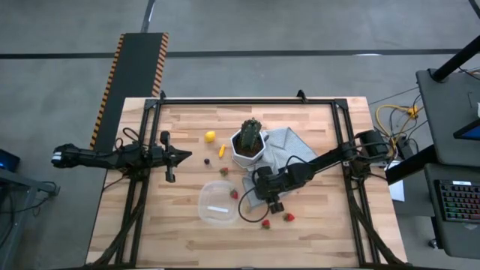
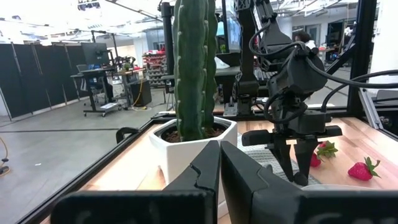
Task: Pick and placing Produce into tupperware
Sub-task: Put the blackberry into the transparent plastic container
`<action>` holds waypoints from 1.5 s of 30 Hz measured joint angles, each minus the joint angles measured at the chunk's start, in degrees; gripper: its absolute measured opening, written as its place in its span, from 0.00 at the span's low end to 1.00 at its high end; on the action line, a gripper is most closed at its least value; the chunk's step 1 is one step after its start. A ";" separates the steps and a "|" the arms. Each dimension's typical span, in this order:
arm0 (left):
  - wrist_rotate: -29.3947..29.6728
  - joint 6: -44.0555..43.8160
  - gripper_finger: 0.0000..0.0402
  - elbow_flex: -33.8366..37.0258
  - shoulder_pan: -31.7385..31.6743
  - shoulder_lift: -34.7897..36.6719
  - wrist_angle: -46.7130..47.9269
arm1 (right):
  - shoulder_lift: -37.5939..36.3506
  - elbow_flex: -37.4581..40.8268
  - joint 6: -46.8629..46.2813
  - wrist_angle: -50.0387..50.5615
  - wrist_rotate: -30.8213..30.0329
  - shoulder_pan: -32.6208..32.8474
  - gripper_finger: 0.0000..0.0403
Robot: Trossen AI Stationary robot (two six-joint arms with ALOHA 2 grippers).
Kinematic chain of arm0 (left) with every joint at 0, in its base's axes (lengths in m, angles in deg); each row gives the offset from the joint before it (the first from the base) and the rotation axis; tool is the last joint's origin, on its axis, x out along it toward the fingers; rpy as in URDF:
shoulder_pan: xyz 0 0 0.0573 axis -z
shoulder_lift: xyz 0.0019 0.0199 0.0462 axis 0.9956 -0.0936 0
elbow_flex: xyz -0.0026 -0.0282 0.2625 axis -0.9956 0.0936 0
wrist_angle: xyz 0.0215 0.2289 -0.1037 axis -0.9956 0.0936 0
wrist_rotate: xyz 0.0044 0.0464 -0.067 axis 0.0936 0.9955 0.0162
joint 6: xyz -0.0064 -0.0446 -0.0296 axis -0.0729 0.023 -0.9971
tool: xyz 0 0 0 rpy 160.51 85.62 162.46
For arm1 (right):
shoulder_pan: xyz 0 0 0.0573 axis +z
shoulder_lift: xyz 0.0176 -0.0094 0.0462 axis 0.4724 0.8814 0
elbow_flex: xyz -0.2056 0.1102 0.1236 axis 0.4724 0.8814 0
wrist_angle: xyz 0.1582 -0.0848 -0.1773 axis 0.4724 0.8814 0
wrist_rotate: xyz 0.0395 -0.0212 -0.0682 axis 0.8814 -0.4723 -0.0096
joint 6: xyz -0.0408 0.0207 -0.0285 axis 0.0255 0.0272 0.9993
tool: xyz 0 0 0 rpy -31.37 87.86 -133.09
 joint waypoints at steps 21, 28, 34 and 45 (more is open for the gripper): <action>-0.01 0.00 0.00 0.00 0.01 0.00 -0.01 | -1.88 -0.20 -1.10 0.69 0.00 0.02 0.20; -0.02 0.00 0.00 0.00 0.00 -0.11 -0.02 | -4.20 -1.92 -1.09 0.21 -0.02 0.02 0.15; -0.02 -0.02 0.00 0.00 0.01 -0.02 -0.02 | -5.81 -6.06 1.83 0.61 -0.02 0.02 0.04; -0.02 -0.04 0.00 0.00 0.02 -0.01 0.00 | -5.68 -7.08 1.08 2.67 0.44 0.37 0.14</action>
